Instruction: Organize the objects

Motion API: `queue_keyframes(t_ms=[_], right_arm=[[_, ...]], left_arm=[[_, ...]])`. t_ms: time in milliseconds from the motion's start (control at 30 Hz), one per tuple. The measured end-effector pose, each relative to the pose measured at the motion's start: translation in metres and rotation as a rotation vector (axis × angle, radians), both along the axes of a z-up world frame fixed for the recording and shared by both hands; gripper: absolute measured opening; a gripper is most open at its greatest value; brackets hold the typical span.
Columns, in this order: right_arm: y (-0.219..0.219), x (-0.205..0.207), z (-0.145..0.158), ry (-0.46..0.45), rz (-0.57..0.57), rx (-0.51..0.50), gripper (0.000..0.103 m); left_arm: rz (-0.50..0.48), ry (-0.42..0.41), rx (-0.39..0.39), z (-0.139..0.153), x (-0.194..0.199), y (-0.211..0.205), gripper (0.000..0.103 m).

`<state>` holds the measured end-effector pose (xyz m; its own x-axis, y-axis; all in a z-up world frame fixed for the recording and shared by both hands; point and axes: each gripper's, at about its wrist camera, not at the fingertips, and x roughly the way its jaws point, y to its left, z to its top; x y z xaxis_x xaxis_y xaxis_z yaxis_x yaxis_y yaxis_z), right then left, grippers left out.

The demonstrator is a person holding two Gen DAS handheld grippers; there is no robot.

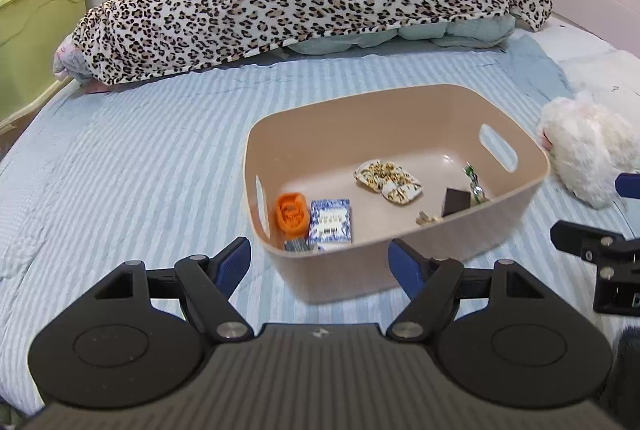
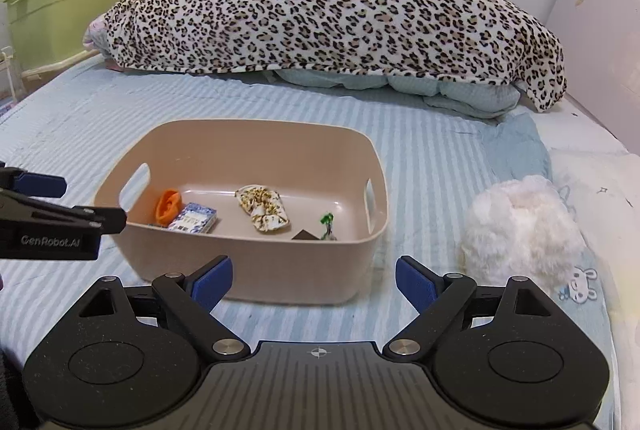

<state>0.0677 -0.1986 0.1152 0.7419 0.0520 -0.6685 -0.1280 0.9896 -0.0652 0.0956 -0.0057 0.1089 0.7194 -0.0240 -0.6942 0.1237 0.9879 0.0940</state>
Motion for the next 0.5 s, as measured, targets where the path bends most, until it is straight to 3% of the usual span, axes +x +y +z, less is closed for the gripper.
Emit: queue_keyframes(t_ms=[500], right_arm=[[0.005,-0.063,0.015,-0.021,0.004,0.046,0.09]], left_arm=[[-0.013,-0.037,-0.039,0.013,-0.075,0.007,0.077]])
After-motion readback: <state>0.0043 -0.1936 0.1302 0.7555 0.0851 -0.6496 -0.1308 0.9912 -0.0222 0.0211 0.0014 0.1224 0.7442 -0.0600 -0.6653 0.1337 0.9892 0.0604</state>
